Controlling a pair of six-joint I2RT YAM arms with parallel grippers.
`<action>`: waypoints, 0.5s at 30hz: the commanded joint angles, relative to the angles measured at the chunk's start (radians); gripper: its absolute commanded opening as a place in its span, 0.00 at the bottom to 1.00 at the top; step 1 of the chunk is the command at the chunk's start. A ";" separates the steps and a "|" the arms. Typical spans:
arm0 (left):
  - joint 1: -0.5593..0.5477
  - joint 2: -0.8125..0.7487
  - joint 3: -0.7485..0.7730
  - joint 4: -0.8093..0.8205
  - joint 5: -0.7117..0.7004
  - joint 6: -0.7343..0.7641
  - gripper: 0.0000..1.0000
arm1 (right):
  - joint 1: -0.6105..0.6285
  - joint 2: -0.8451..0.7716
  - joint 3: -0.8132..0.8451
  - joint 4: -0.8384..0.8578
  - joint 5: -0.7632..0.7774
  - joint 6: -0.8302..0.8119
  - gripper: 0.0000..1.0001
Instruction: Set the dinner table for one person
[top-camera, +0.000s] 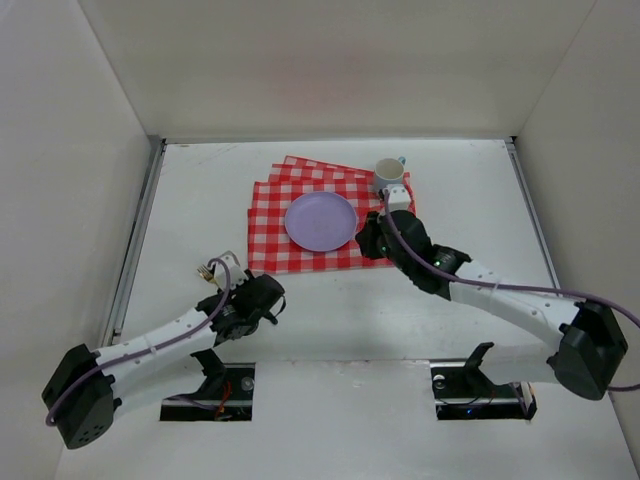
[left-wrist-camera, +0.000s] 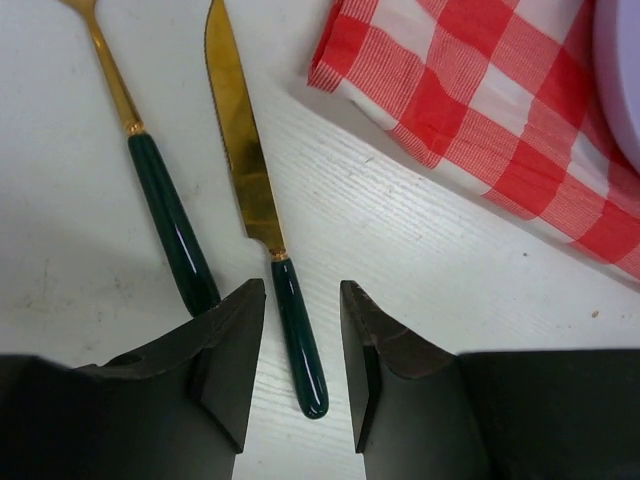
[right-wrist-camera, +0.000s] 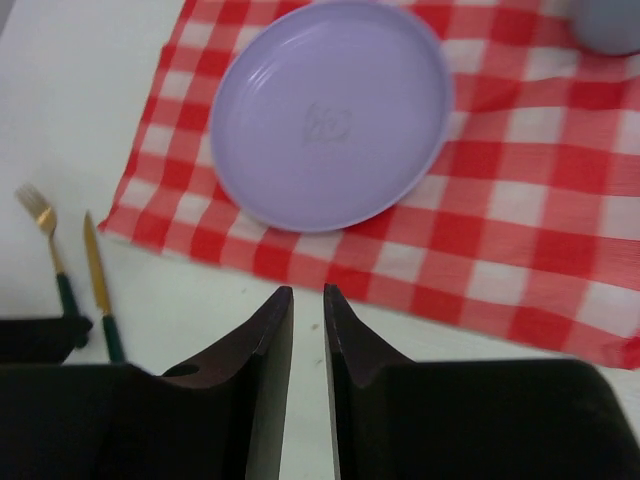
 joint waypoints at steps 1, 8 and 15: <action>-0.018 0.032 0.047 -0.051 0.011 -0.103 0.34 | -0.035 -0.037 -0.073 0.066 0.006 0.017 0.25; -0.055 0.169 0.092 -0.056 0.024 -0.146 0.34 | -0.059 -0.090 -0.123 0.083 -0.022 0.009 0.27; -0.055 0.218 0.106 -0.100 0.034 -0.188 0.34 | -0.092 -0.156 -0.156 0.081 -0.023 0.008 0.28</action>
